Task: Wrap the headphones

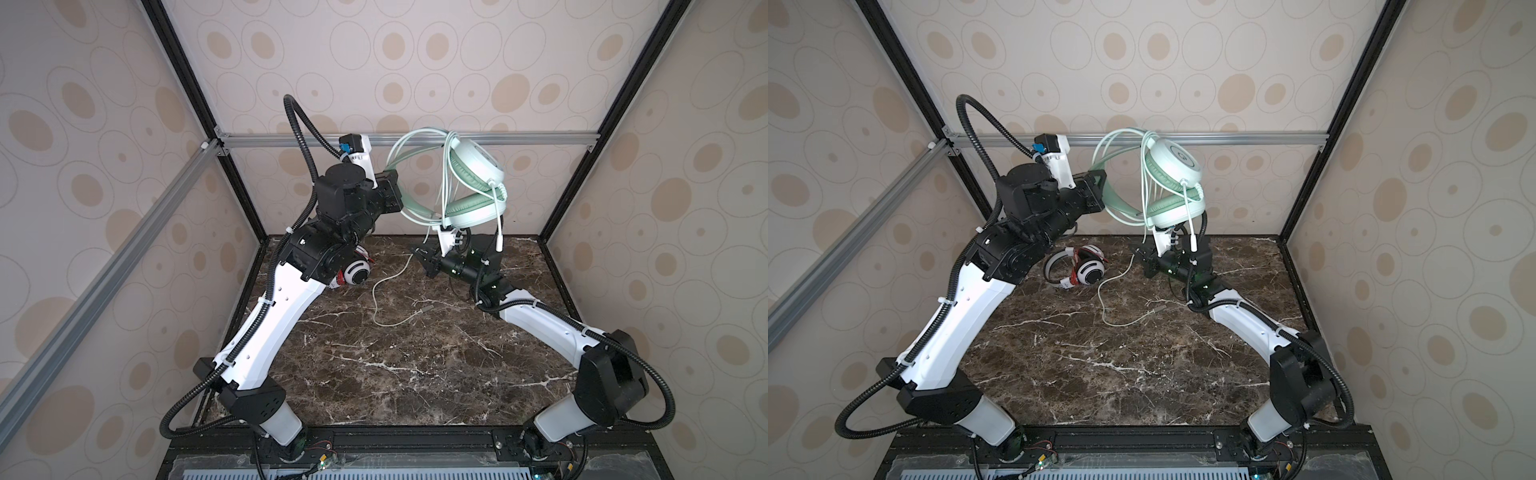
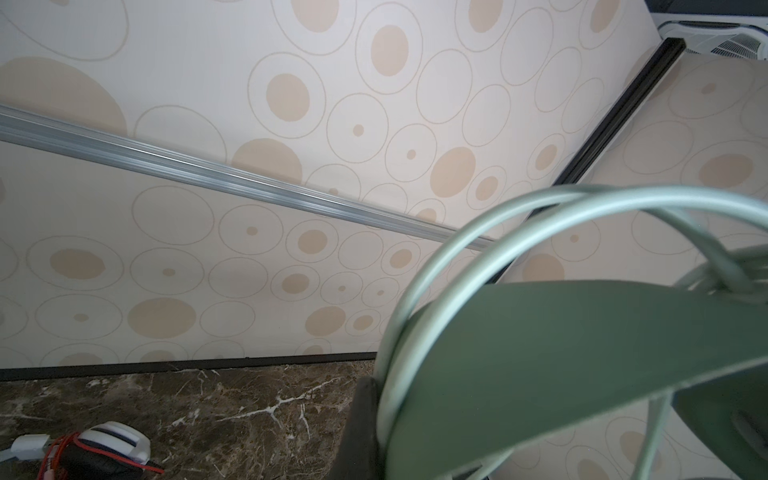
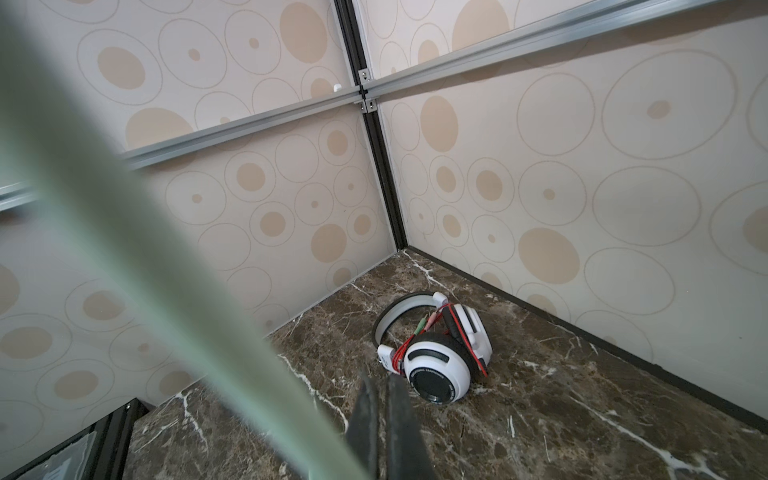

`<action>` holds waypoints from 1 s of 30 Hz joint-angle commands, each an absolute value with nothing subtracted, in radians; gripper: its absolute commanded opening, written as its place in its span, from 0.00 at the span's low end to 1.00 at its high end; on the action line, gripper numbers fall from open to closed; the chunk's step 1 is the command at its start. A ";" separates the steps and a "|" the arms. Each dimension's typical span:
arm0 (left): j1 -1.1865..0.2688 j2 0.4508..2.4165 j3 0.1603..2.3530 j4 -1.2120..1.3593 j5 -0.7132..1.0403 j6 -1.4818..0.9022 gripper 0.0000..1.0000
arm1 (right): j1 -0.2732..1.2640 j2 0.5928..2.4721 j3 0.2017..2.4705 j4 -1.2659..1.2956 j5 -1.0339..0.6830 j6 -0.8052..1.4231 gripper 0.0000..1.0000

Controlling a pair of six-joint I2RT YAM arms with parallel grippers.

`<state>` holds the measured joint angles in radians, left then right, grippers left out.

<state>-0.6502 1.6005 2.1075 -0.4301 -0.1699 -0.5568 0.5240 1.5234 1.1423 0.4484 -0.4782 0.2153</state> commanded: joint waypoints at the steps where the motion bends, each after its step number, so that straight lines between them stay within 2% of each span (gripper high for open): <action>1: -0.644 1.542 2.129 -0.272 -0.215 -0.605 0.00 | 0.545 1.463 1.090 0.400 -0.489 0.187 0.00; 15: -0.644 1.525 2.048 -0.230 -0.379 -0.629 0.00 | 0.596 1.274 0.920 0.350 -0.419 0.235 0.00; 23: -0.643 1.558 2.063 -0.206 -0.428 -0.634 0.00 | 0.604 1.166 0.842 0.402 -0.407 0.372 0.01; 27: -0.644 1.568 2.054 -0.199 -0.463 -0.601 0.00 | 0.622 1.104 0.851 0.303 -0.406 0.354 0.01; 30: -0.643 1.565 2.035 -0.198 -0.494 -0.584 0.00 | 0.662 1.047 0.864 0.175 -0.335 0.287 0.01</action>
